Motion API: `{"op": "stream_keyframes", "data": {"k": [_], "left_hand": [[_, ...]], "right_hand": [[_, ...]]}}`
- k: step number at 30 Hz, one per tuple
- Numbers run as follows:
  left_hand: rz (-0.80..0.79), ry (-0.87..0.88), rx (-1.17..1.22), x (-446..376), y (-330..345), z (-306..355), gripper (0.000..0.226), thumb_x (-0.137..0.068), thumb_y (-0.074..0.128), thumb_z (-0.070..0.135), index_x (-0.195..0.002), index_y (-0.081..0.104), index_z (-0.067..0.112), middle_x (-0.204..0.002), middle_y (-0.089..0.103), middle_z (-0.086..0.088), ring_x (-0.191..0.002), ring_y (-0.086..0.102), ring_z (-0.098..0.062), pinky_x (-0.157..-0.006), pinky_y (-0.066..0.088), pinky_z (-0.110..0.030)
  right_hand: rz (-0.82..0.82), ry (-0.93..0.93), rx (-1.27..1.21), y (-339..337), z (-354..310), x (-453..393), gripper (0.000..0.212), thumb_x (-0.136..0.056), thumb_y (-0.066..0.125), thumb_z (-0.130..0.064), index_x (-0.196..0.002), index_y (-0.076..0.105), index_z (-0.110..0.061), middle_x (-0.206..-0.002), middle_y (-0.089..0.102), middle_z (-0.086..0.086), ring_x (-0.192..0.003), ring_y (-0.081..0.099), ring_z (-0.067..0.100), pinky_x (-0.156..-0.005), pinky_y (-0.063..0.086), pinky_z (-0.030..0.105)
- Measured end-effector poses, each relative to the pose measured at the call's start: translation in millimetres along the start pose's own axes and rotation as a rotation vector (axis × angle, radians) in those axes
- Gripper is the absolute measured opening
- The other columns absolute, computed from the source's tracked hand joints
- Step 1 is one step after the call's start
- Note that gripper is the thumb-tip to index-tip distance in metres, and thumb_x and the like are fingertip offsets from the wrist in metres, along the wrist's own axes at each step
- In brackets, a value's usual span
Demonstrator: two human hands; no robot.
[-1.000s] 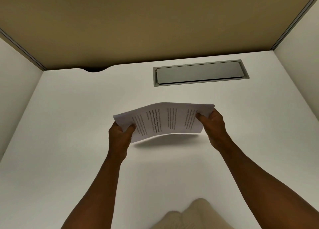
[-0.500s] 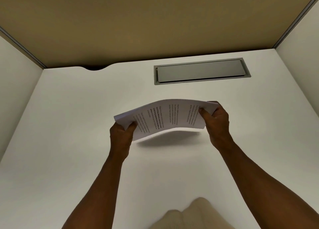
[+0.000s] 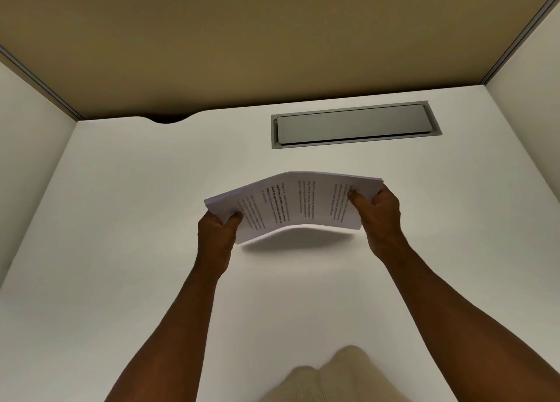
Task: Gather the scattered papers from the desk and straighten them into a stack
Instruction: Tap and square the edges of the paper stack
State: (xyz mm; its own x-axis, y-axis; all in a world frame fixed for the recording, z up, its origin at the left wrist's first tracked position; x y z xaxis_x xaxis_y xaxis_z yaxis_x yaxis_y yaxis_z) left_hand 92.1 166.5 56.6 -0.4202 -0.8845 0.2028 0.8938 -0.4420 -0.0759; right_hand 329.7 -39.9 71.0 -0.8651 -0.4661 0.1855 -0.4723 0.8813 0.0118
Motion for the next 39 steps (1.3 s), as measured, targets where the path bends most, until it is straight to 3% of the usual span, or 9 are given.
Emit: {"op": "stream_keyframes", "data": {"k": [2, 13, 17, 21, 24, 27, 33, 36, 39], "left_hand": [[0.001, 0.013, 0.004, 2, 1, 4, 0.028, -0.09, 0.06, -0.004, -0.111, 0.06, 0.015, -0.097, 0.067, 0.002, -0.088, 0.064, -0.008, -0.068, 0.052, -0.013], [-0.014, -0.122, 0.04, 7, 6, -18, 0.034, -0.087, 0.058, -0.009, -0.099, 0.061, 0.023, -0.096, 0.067, 0.0, -0.092, 0.064, -0.017, -0.069, 0.051, -0.019], [-0.043, -0.094, 0.137, 7, 9, -5, 0.027, -0.079, 0.069, 0.027, -0.104, 0.066, 0.017, -0.093, 0.071, 0.003, -0.083, 0.066, -0.007, -0.068, 0.052, -0.019], [0.091, -0.055, 0.228, 4, 6, 6, 0.027, -0.092, 0.061, 0.035, -0.072, 0.054, 0.019, -0.063, 0.058, 0.012, -0.061, 0.055, -0.002, -0.056, 0.042, -0.015], [0.184, -0.084, 0.233, 4, 4, 5, 0.041, -0.096, 0.058, 0.029, -0.062, 0.039, 0.019, -0.052, 0.048, 0.015, -0.052, 0.048, 0.0, -0.055, 0.035, -0.02], [0.202, -0.1, 0.246, 6, 4, 4, 0.043, -0.097, 0.057, 0.024, -0.058, 0.039, 0.019, -0.05, 0.047, 0.016, -0.05, 0.046, 0.0, -0.057, 0.031, -0.023], [0.198, -0.079, 0.241, 9, 4, 7, 0.033, -0.098, 0.054, 0.023, -0.066, 0.052, 0.018, -0.055, 0.054, 0.017, -0.053, 0.05, 0.003, -0.058, 0.036, -0.021], [0.098, -0.008, 0.179, 9, 5, 9, 0.021, -0.086, 0.064, 0.036, -0.085, 0.059, 0.016, -0.078, 0.062, 0.009, -0.069, 0.059, 0.001, -0.06, 0.045, -0.015], [0.055, 0.01, 0.032, 11, 5, 4, 0.024, -0.076, 0.067, 0.022, -0.098, 0.059, 0.021, -0.093, 0.064, 0.002, -0.085, 0.061, -0.009, -0.064, 0.05, -0.012]], "right_hand": [[0.014, -0.018, -0.032, -7, -2, 0, 0.022, -0.089, 0.063, -0.007, -0.092, 0.062, -0.029, -0.09, 0.067, -0.004, -0.084, 0.065, 0.016, -0.068, 0.053, 0.024], [-0.062, 0.137, -0.026, -8, 25, 6, 0.019, -0.085, 0.07, -0.012, -0.099, 0.065, -0.024, -0.097, 0.07, 0.001, -0.092, 0.066, 0.021, -0.079, 0.056, 0.033], [-0.068, 0.09, -0.03, -5, 15, 8, 0.02, -0.079, 0.077, -0.031, -0.094, 0.067, -0.023, -0.091, 0.072, -0.002, -0.085, 0.069, 0.013, -0.072, 0.054, 0.029], [0.025, 0.049, 0.009, -6, 7, 8, 0.035, -0.072, 0.061, -0.062, -0.07, 0.058, -0.027, -0.076, 0.064, -0.004, -0.077, 0.06, 0.018, -0.066, 0.047, 0.032], [0.083, 0.026, -0.04, -5, 5, 7, 0.042, -0.082, 0.055, -0.053, -0.058, 0.039, -0.022, -0.06, 0.049, -0.01, -0.064, 0.049, 0.01, -0.058, 0.037, 0.023], [0.123, 0.007, -0.068, -8, 7, 8, 0.042, -0.09, 0.055, -0.038, -0.064, 0.039, -0.008, -0.056, 0.042, -0.011, -0.053, 0.043, 0.0, -0.049, 0.033, 0.013], [0.138, 0.017, -0.051, -10, 7, 8, 0.033, -0.097, 0.05, -0.031, -0.074, 0.055, -0.009, -0.067, 0.05, -0.006, -0.056, 0.048, -0.006, -0.054, 0.036, 0.011], [0.015, -0.053, 0.07, -4, 1, 11, 0.033, -0.088, 0.051, -0.045, -0.092, 0.057, -0.012, -0.081, 0.059, -0.005, -0.068, 0.056, -0.003, -0.056, 0.042, 0.009], [-0.085, -0.124, 0.204, -3, 1, 13, 0.036, -0.081, 0.062, -0.037, -0.107, 0.051, -0.014, -0.095, 0.057, -0.008, -0.082, 0.058, -0.004, -0.06, 0.047, 0.01]]}}
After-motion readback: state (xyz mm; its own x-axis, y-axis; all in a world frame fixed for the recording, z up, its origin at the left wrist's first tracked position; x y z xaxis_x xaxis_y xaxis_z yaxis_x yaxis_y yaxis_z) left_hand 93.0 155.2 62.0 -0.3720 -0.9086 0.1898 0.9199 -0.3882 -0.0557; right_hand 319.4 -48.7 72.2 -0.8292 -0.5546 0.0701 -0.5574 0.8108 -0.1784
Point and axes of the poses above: each hand's wrist, its own x-axis away from the middle knuckle, its own y-axis out of the palm, z = x × y, the point moved 7 cm from there along -x, towards the middle knuckle
